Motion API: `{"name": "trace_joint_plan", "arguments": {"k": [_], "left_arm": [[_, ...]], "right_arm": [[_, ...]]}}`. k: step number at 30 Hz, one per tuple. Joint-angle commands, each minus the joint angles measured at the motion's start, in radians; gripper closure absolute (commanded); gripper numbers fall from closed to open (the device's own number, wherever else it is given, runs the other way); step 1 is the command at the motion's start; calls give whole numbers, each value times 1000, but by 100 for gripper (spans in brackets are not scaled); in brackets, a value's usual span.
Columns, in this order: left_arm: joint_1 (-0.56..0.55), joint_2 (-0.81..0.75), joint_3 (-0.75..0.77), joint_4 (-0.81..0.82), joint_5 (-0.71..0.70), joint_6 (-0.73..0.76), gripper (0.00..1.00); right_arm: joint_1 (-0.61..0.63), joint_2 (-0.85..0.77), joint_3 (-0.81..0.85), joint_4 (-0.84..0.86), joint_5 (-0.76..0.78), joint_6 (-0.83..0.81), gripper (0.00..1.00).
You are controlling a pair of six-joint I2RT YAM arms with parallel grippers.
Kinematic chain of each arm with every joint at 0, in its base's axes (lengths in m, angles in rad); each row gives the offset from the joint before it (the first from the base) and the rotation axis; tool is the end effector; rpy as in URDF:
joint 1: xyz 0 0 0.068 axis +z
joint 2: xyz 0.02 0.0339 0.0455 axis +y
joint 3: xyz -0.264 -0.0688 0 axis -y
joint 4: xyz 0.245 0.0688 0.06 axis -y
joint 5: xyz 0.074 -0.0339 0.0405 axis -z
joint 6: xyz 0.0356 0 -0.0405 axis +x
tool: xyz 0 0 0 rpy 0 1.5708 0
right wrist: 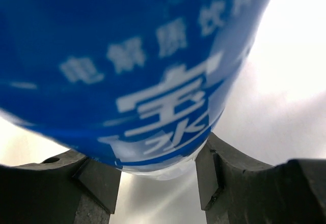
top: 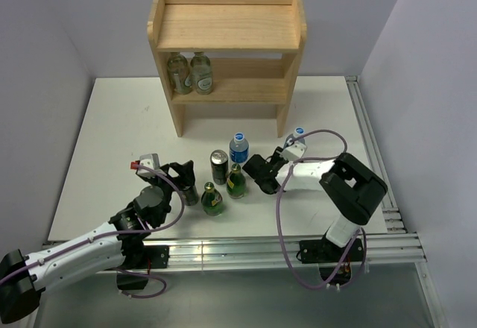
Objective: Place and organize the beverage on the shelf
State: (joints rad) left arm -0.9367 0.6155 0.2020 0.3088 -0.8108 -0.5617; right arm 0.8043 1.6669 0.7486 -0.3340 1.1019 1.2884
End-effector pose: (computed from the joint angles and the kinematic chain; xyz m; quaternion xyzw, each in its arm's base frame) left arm 0.1102 -0.1063 0.2121 -0.1320 0.7201 -0.2042 0.6499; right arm 0.2101 0.1724 0.1325 0.2822 0.7968 -0.1419 0.5151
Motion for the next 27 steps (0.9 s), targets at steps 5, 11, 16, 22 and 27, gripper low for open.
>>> {"name": "trace_joint_plan", "arguments": {"k": [5,11,16,22,27], "left_arm": [[-4,47,85,-36,-63,11,8],[-2,46,105,-60,-116,36,7],[7,13,83,-69,-108,28,7],[26,-2,79,-76,-94,25,7],[42,6,74,-70,-77,25,7]], "right_arm": [[212,-186,202,-460,87,153,100],[303,-315,449,-606,107,-73,100],[303,-443,570,-361,110,-548,100],[247,-440,813,-129,86,-977,100],[142,-300,1101,-79,21,-1168,100]]}}
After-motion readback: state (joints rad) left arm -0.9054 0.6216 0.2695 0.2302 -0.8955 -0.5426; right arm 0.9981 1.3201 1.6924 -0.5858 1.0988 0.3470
